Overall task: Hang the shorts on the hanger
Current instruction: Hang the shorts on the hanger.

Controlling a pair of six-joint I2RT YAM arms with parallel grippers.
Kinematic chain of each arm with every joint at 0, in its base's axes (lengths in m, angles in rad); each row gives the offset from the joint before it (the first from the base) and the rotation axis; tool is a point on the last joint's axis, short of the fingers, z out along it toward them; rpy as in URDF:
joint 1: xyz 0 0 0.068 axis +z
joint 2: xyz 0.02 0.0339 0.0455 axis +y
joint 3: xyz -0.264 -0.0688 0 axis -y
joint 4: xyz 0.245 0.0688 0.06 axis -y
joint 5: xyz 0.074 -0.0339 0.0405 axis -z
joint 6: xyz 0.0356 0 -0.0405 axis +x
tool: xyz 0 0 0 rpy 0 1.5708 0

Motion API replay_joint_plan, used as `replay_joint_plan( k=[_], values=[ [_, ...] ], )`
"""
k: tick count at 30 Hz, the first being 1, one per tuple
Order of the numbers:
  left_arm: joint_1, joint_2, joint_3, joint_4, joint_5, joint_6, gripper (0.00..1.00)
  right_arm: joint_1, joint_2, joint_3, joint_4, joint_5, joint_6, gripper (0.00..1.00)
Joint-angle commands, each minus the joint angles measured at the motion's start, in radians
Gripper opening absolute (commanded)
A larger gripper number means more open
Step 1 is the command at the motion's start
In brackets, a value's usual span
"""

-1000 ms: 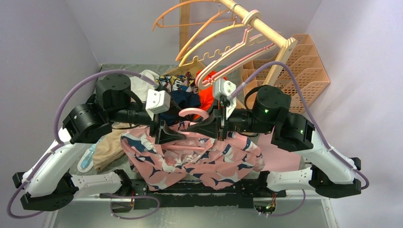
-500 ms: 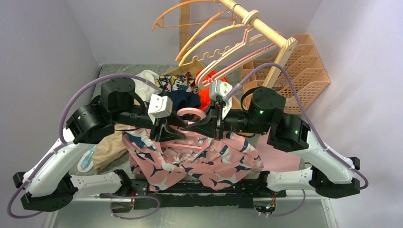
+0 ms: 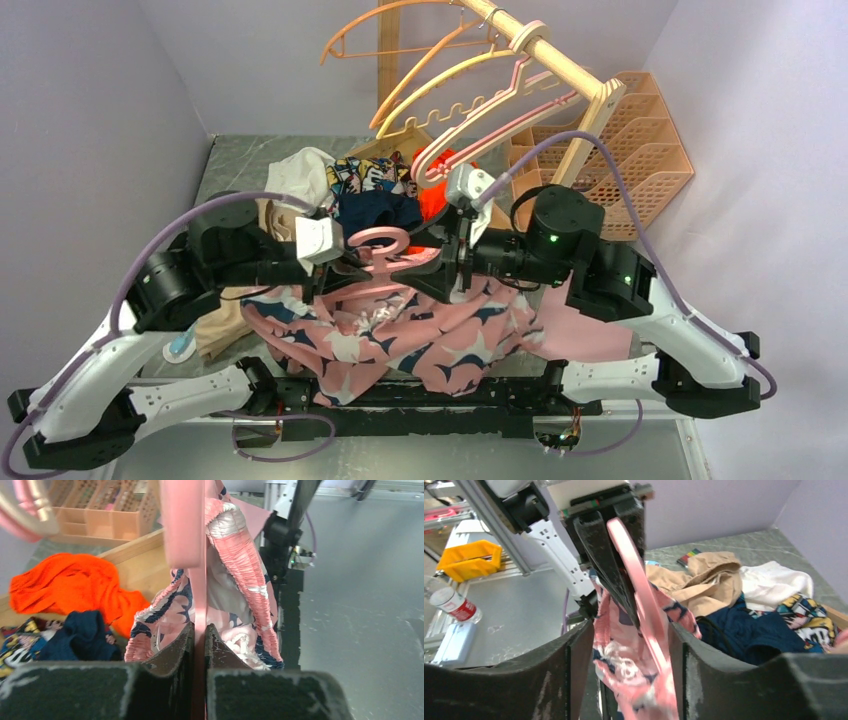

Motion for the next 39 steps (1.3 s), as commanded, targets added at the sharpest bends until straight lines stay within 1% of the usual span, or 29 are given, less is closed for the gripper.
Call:
replay_joint_plan(
  k=[1,5,9,11,16,19,23,26,31,39],
  values=[
    [0.005,-0.107,-0.021,0.098,-0.173,-0.019,0.07,0.002,-0.079,0.036,-0.052,0.106,0.009,0.61],
    [0.005,-0.155,0.008,0.068,-0.209,-0.032,0.07,0.001,-0.127,0.037,-0.134,0.191,0.008,0.61],
    [0.005,-0.158,0.057,0.030,-0.217,-0.039,0.07,0.001,-0.134,0.023,-0.184,0.290,0.003,0.56],
    [0.005,-0.161,0.071,0.027,-0.225,-0.044,0.07,0.001,-0.136,0.009,-0.184,0.338,0.002,0.53],
    [0.005,-0.160,0.097,0.010,-0.236,-0.049,0.07,0.001,-0.141,-0.019,-0.171,0.384,-0.015,0.48],
    [0.004,-0.159,0.111,0.001,-0.235,-0.047,0.07,0.002,-0.135,-0.021,-0.170,0.451,-0.020,0.47],
    [0.005,-0.163,0.123,-0.012,-0.238,-0.043,0.07,0.002,-0.184,-0.055,-0.115,0.561,-0.025,0.48],
    [0.005,-0.172,0.118,-0.020,-0.247,-0.044,0.07,0.002,-0.202,-0.051,-0.139,0.604,-0.026,0.51],
    [0.004,-0.183,0.114,-0.031,-0.239,-0.049,0.07,0.001,-0.218,-0.076,-0.179,0.653,-0.026,0.51],
    [0.005,-0.185,0.120,-0.027,-0.226,-0.055,0.07,0.001,-0.210,-0.113,-0.175,0.666,-0.026,0.47]
  ],
)
